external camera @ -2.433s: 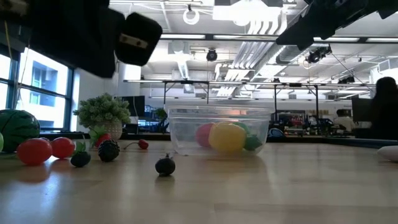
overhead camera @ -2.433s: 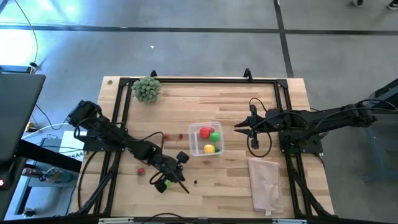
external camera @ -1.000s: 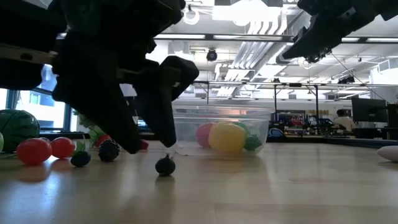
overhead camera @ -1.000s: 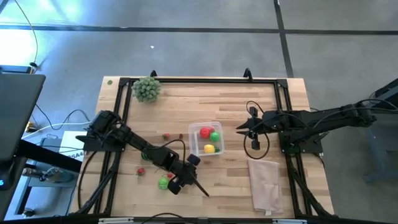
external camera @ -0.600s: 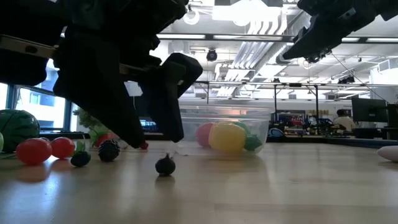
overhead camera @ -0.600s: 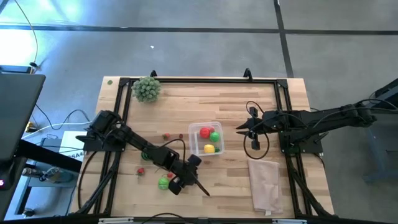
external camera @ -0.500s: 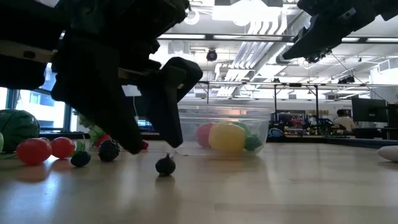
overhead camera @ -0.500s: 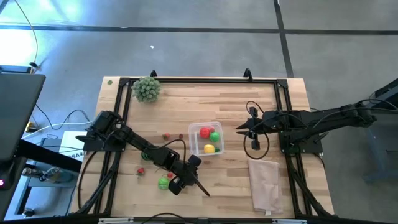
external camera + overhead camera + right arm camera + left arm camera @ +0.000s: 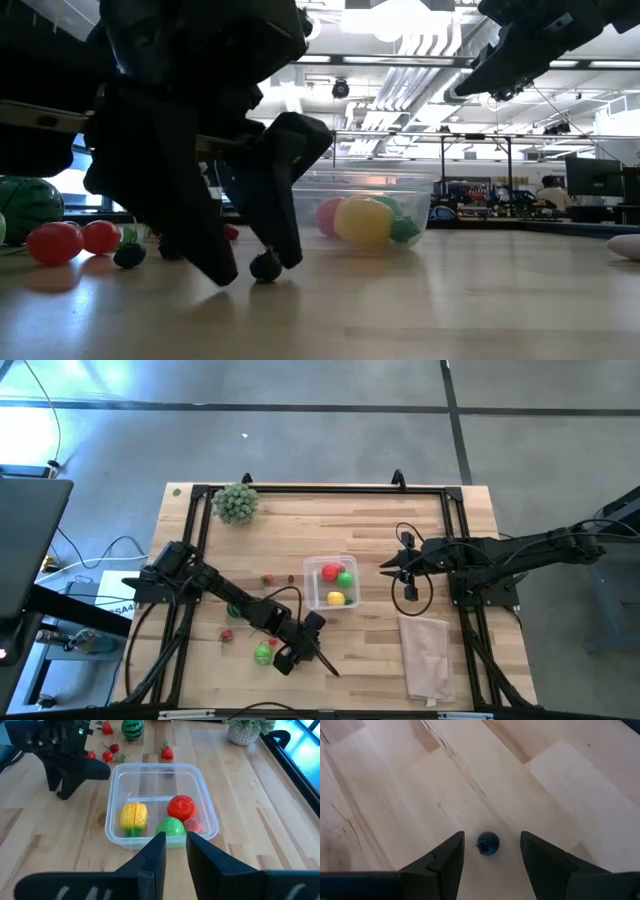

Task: Pick and placing Produce into tupperware
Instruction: Put the bottom blueberry into the transparent bin

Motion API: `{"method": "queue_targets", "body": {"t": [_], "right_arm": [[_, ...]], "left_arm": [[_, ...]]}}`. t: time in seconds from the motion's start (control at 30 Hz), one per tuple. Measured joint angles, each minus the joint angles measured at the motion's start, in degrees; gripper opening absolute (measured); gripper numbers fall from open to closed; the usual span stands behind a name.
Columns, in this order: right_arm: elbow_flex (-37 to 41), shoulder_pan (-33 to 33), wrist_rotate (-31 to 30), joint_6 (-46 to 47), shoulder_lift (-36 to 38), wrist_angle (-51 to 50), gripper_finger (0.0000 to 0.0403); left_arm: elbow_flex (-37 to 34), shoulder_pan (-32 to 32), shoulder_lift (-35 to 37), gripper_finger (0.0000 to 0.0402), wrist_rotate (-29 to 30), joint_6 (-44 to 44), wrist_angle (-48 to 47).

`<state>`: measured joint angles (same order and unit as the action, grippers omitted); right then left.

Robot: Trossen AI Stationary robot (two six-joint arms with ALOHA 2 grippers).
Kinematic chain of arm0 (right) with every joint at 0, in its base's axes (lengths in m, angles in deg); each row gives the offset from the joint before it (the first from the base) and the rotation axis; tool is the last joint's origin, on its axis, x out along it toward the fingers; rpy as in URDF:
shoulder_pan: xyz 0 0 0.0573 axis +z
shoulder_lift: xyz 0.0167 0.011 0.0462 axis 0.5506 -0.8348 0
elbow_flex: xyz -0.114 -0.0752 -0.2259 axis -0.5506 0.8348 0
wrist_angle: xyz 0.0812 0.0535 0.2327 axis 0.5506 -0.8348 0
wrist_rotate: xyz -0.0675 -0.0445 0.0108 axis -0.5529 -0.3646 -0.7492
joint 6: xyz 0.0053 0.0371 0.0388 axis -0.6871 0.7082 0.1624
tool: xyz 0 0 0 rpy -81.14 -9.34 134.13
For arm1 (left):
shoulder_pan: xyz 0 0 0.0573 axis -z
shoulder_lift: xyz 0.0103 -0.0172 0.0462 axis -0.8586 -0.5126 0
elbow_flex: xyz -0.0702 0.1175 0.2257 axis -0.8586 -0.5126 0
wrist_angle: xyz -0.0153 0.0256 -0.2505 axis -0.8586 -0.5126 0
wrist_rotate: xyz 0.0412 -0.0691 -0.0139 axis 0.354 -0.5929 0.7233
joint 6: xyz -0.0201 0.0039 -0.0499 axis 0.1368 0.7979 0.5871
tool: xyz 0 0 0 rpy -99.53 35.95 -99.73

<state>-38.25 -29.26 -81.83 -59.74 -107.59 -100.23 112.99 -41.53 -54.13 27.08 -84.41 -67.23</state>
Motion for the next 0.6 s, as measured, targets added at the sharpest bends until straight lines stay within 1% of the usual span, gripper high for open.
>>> {"method": "queue_targets", "body": {"t": [0.23, 0.6], "right_arm": [[0.00, 0.02, 0.00, 0.00, 0.00, -0.16, 0.0067], [0.01, 0.02, 0.00, 0.00, 0.00, -0.20, 0.0067]], "left_arm": [[0.01, 0.00, 0.01, 0.0178, 0.07, 0.02, 0.53], [0.01, 0.00, 0.01, 0.0118, -0.26, 0.08, 0.38]]}}
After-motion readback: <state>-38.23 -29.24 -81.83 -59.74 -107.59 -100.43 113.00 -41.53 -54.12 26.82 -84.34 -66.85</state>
